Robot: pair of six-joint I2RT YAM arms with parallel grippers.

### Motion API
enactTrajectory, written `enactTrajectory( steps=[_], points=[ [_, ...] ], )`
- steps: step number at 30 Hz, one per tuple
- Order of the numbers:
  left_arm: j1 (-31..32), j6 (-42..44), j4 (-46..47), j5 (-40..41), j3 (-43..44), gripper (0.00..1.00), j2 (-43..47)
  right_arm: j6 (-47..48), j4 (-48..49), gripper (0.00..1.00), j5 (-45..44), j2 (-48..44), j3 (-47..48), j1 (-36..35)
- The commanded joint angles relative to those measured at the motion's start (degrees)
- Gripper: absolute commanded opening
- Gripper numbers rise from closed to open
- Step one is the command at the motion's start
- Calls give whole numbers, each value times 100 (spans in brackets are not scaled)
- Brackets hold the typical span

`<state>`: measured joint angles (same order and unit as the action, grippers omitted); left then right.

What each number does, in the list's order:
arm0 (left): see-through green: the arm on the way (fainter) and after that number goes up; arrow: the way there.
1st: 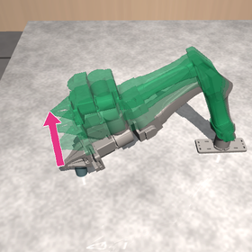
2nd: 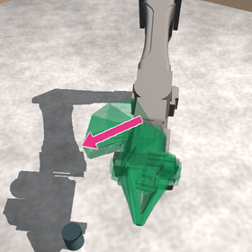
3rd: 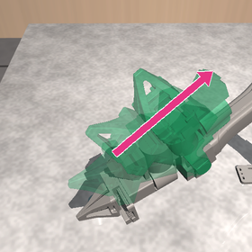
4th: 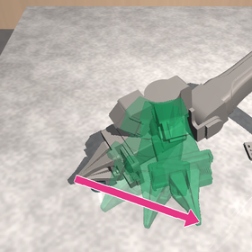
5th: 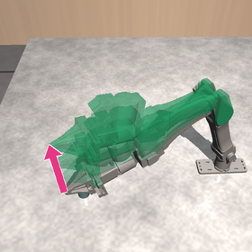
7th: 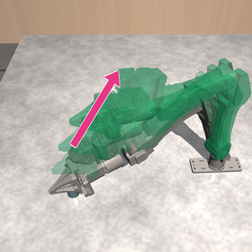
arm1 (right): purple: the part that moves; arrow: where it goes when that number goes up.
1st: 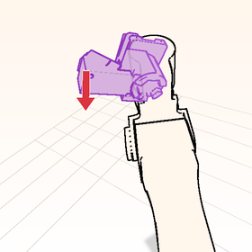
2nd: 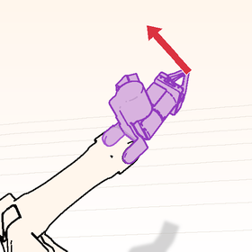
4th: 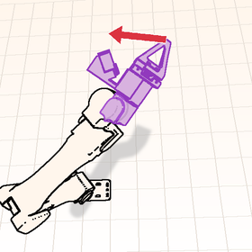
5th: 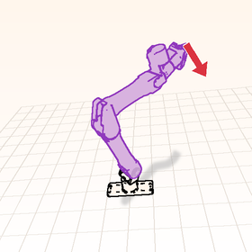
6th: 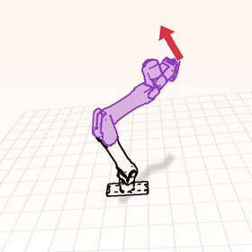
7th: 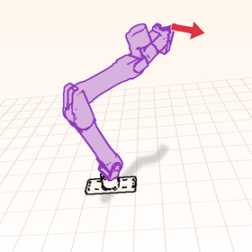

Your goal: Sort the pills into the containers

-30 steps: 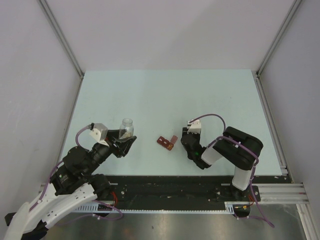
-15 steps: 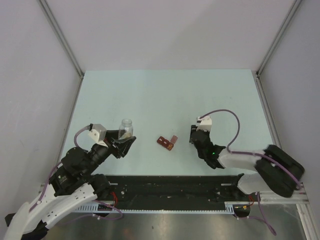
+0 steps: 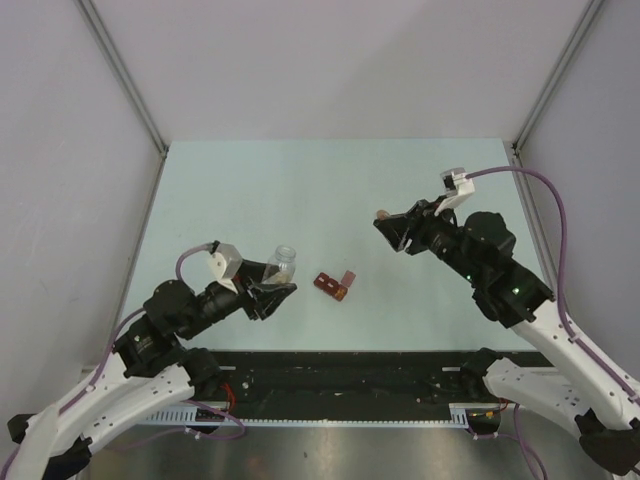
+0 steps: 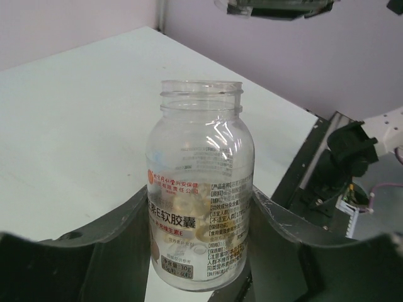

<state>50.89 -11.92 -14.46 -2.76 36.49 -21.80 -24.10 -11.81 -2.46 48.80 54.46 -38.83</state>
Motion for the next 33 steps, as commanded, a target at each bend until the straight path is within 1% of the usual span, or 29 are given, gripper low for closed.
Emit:
enactTrajectory(
  steps=[1,3,6,7,8,10,13,17,21,26,33],
  points=[
    [26,76,628,-786,341,0,-236,-1217,-410,0,1387,-230,451,24],
    [26,59,803,-901,359,0,-315,-1439,-287,0,1520,-221,565,51],
    [26,41,1005,-1129,437,0,-517,-1843,3,0,1932,-186,689,60],
    [26,32,1050,-1191,464,0,-657,-1949,108,0,2194,-178,680,77],
    [26,32,1094,-1330,508,0,-720,-2150,335,0,2336,-160,698,77],
    [26,23,1269,-1472,596,0,-834,-2274,530,0,2696,-107,689,86],
    [35,-3,1585,-1779,701,1,-1071,-2363,715,0,2979,-81,707,86],
    [43,-91,2034,-2175,710,0,-1343,-2319,724,0,3128,-107,698,68],
    [148,-100,2114,-2430,789,0,-1581,-2240,716,0,3146,-142,715,7],
    [403,-3,2131,-2492,877,0,-1783,-2099,742,0,3085,-98,707,-133],
    [492,14,2140,-2439,913,0,-1924,-1906,786,0,3015,-11,750,-441]
  ],
)
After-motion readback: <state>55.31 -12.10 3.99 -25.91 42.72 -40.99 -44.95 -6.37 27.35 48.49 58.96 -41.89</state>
